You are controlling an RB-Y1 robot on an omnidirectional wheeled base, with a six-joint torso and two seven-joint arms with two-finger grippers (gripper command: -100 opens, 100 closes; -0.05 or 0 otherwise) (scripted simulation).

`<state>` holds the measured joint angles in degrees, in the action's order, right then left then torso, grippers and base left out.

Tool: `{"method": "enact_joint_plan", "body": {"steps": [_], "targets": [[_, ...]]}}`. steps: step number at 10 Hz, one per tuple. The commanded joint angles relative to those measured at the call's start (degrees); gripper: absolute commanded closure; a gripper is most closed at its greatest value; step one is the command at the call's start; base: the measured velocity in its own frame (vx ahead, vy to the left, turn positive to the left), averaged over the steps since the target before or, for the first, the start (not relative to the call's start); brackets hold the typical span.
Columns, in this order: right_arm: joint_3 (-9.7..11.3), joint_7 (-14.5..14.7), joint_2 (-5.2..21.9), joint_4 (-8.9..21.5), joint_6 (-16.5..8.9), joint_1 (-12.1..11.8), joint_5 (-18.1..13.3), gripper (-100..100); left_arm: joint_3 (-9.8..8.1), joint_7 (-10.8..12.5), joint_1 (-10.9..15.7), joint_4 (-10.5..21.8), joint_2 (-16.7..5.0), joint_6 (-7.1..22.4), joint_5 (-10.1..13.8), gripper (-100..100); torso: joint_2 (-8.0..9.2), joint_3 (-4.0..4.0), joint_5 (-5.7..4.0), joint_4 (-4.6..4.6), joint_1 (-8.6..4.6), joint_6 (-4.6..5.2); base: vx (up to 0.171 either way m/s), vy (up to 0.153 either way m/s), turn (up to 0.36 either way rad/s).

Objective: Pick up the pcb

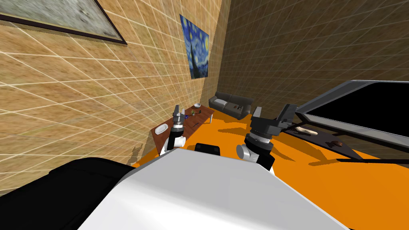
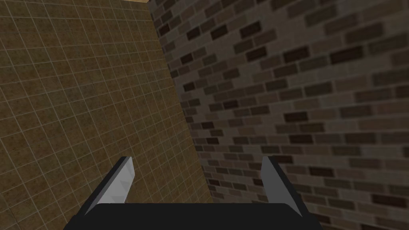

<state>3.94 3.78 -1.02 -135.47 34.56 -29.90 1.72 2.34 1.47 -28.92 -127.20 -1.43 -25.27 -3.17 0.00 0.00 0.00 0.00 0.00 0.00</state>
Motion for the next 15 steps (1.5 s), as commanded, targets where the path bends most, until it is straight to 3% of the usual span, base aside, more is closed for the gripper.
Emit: {"method": "enact_joint_plan", "body": {"steps": [1,7,8,15], "targets": [[0.0,0.0,0.0,0.0,0.0,0.0,0.0,0,-0.23,0.7,0.6,1.9,-2.4,0.2,0.7,-100,0.00,0.00,0.00,0.00,0.00,0.00,0.017,-0.016,-0.002],[0.0,0.0,0.0,0.0,0.0,0.0,0.0,0,-1.40,4.8,4.2,12.3,-6.0,1.2,4.9,-100,-0.26,0.15,-0.04,0.06,-0.19,0.00,0.053,-0.043,0.000],[0.0,0.0,0.0,0.0,0.0,0.0,0.0,0,-1.40,4.8,4.2,12.6,-6.0,1.2,4.9,-100,-0.28,0.16,-0.04,0.06,-0.19,0.00,0.042,-0.032,0.001],[0.0,0.0,0.0,0.0,0.0,0.0,0.0,0,-2.70,10.1,8.5,24.6,-6.9,2.3,9.9,-100,-0.20,0.12,-0.04,0.05,-0.14,-0.01,0.049,-0.038,0.000]]}}
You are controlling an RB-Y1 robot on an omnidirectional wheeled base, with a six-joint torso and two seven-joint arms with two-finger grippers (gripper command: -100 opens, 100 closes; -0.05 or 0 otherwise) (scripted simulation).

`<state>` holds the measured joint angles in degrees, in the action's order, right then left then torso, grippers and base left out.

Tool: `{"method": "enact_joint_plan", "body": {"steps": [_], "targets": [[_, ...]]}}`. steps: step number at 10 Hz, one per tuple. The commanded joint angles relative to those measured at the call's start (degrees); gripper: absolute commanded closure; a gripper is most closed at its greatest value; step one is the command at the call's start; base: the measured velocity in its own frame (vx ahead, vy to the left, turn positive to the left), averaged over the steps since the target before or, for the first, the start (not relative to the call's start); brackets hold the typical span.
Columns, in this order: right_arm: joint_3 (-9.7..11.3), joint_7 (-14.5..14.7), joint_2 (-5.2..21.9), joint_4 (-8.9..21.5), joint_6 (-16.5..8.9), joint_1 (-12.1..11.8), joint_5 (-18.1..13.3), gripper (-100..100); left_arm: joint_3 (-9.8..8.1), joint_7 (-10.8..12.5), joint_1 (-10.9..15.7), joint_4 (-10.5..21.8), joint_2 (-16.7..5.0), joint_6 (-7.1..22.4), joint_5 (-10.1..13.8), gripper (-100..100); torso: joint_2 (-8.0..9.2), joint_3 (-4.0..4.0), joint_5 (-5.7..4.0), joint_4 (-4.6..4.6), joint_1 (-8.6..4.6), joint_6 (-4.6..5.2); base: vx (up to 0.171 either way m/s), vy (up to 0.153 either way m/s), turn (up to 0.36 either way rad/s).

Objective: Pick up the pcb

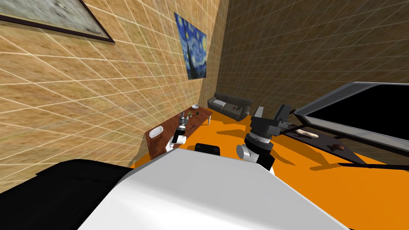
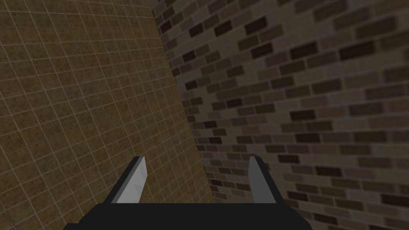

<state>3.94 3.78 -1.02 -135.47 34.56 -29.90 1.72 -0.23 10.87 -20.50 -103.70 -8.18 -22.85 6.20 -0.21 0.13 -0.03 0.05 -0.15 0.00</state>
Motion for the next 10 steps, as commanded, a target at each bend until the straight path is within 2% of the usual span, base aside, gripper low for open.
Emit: {"method": "enact_joint_plan", "body": {"steps": [1,2,3,5,6,8,10], "targets": [[0.0,0.0,0.0,0.0,0.0,0.0,0.0,0,-0.13,0.7,0.1,1.9,-0.1,-0.1,0.6,-100,0.00,0.00,0.00,0.00,0.00,0.00,0.036,-0.028,-0.001],[0.0,0.0,0.0,0.0,0.0,0.0,0.0,0,-0.43,1.8,1.0,3.7,-0.2,0.2,1.6,-100,0.05,-0.03,0.00,-0.01,0.04,-0.01,0.042,-0.028,0.000],[0.0,0.0,0.0,0.0,0.0,0.0,0.0,0,-0.43,1.8,1.0,4.7,-0.2,0.2,1.6,-100,0.04,-0.02,0.01,-0.01,0.05,-0.01,0.034,-0.022,0.002],[0.0,0.0,0.0,0.0,0.0,0.0,0.0,0,-1.10,3.9,2.8,9.1,-0.1,0.9,3.6,-100,0.04,-0.02,0.01,-0.01,0.07,-0.01,0.060,-0.033,0.001],[0.0,0.0,0.0,0.0,0.0,0.0,0.0,0,-1.10,3.9,2.8,10.2,-0.1,0.9,3.6,-100,-0.05,0.03,0.00,0.01,0.02,-0.01,0.050,-0.038,0.003],[0.0,0.0,0.0,0.0,0.0,0.0,0.0,0,-1.88,5.8,4.6,14.7,-0.1,1.7,5.4,-100,0.01,0.00,0.00,0.00,0.03,-0.01,0.063,-0.036,0.004],[0.0,0.0,0.0,0.0,0.0,0.0,0.0,0,-2.32,6.6,5.5,17.3,0.0,2.2,6.3,-100,-0.02,0.02,0.00,0.01,0.02,-0.01,0.055,-0.035,0.006]]}}
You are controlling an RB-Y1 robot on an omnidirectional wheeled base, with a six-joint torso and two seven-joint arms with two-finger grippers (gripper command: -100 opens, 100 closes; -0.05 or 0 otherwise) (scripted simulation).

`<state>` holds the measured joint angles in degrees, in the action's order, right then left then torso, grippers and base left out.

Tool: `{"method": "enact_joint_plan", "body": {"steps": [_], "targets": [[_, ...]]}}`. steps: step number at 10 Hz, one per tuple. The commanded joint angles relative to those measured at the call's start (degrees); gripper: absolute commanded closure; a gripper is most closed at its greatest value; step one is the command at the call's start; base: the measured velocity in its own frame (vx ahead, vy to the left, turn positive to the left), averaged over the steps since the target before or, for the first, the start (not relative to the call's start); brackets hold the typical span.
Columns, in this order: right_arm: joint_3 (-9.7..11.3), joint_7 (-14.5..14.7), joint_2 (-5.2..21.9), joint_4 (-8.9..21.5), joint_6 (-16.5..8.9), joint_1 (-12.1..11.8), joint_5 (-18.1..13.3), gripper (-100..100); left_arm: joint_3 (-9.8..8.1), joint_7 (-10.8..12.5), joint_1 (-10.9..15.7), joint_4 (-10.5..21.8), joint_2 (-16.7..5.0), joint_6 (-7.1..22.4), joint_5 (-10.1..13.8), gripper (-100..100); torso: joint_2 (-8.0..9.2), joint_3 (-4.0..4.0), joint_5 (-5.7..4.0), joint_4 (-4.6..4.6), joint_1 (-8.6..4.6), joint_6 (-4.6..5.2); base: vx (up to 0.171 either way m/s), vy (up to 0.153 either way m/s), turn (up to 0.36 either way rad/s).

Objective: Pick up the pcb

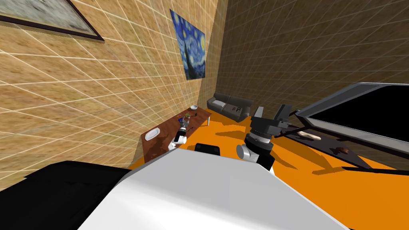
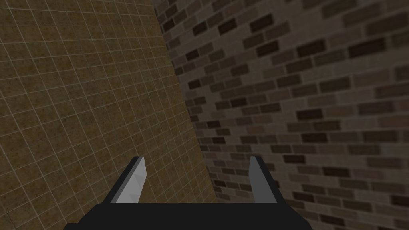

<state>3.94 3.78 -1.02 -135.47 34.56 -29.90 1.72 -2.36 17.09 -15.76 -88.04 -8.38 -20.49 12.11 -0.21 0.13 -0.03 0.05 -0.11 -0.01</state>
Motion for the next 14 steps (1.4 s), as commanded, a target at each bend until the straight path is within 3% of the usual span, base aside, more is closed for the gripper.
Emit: {"method": "enact_joint_plan", "body": {"steps": [1,3,9,11,13,14], "targets": [[0.0,0.0,0.0,0.0,0.0,0.0,0.0,0,-0.18,0.4,0.8,2.9,0.2,-0.1,0.3,-100,0.00,0.00,0.00,0.00,0.00,0.00,0.044,-0.024,0.003],[0.0,0.0,0.0,0.0,0.0,0.0,0.0,0,-1.16,1.6,2.5,7.3,0.4,1.1,1.8,-100,0.02,-0.01,0.01,-0.01,0.03,0.00,0.059,-0.033,0.007],[0.0,0.0,0.0,0.0,0.0,0.0,0.0,0,-2.88,2.7,5.0,16.0,0.7,3.4,3.3,-100,0.05,-0.03,0.01,-0.01,0.06,0.00,0.053,-0.021,0.009],[0.0,0.0,0.0,0.0,0.0,0.0,0.0,0,-2.88,2.7,5.0,16.6,0.7,3.4,3.3,-100,0.05,-0.02,0.01,0.00,0.04,-0.01,0.032,-0.021,0.005],[0.0,0.0,0.0,0.0,0.0,0.0,0.0,0,-4.18,2.9,6.6,20.7,0.9,5.1,4.0,-100,0.08,-0.05,0.01,-0.02,0.06,0.00,0.061,-0.022,0.019],[0.0,0.0,0.0,0.0,0.0,0.0,0.0,0,-4.18,2.9,6.6,21.0,0.9,5.1,4.0,-100,-0.04,0.02,0.00,0.00,0.03,-0.01,0.068,-0.024,0.009]]}}
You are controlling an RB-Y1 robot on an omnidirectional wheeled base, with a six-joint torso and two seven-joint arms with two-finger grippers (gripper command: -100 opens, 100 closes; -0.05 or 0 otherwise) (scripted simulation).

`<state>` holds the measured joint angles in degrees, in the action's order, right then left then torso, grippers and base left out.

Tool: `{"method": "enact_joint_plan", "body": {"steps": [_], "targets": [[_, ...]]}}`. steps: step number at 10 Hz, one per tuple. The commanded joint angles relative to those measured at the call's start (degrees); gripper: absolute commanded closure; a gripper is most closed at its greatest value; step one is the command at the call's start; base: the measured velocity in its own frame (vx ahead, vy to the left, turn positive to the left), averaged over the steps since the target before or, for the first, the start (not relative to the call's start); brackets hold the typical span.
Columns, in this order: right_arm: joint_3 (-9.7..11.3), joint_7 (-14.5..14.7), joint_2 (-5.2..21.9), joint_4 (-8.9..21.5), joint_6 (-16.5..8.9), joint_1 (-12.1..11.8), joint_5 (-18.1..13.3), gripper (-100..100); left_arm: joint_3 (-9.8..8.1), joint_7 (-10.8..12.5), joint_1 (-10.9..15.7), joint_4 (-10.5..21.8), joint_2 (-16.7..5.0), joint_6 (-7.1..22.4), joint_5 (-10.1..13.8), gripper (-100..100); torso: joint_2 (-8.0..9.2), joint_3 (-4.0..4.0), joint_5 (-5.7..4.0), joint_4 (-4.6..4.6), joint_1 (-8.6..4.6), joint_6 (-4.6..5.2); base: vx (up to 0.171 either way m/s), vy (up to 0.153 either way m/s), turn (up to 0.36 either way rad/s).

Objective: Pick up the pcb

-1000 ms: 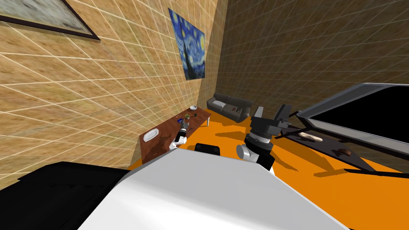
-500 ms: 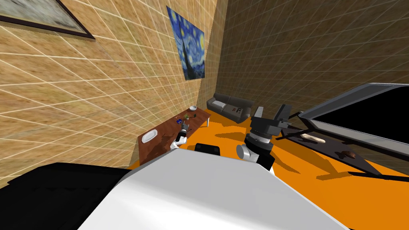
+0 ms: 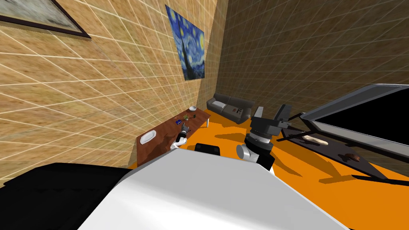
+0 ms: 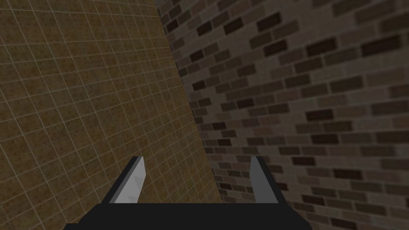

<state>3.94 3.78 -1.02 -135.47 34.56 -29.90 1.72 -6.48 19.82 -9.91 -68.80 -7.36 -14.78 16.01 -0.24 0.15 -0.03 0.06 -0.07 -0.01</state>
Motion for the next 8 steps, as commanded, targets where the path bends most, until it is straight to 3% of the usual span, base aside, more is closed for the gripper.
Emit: {"method": "enact_joint_plan", "body": {"steps": [1,7,8], "targets": [[0.0,0.0,0.0,0.0,0.0,0.0,0.0,0,-0.06,0.2,0.7,2.6,-0.1,-0.6,0.1,-100,0.00,0.00,0.00,0.00,0.00,0.00,0.024,-0.013,-0.004],[0.0,0.0,0.0,0.0,0.0,0.0,0.0,0,-2.85,-0.2,3.6,12.5,0.0,3.4,0.8,-100,-0.02,0.01,0.00,0.00,0.03,0.00,0.060,-0.022,0.016],[0.0,0.0,0.0,0.0,0.0,0.0,0.0,0,-2.85,-0.2,3.6,12.5,0.0,3.4,0.8,-100,-0.02,0.01,0.01,0.01,0.01,-0.01,0.052,-0.018,0.012]]}}
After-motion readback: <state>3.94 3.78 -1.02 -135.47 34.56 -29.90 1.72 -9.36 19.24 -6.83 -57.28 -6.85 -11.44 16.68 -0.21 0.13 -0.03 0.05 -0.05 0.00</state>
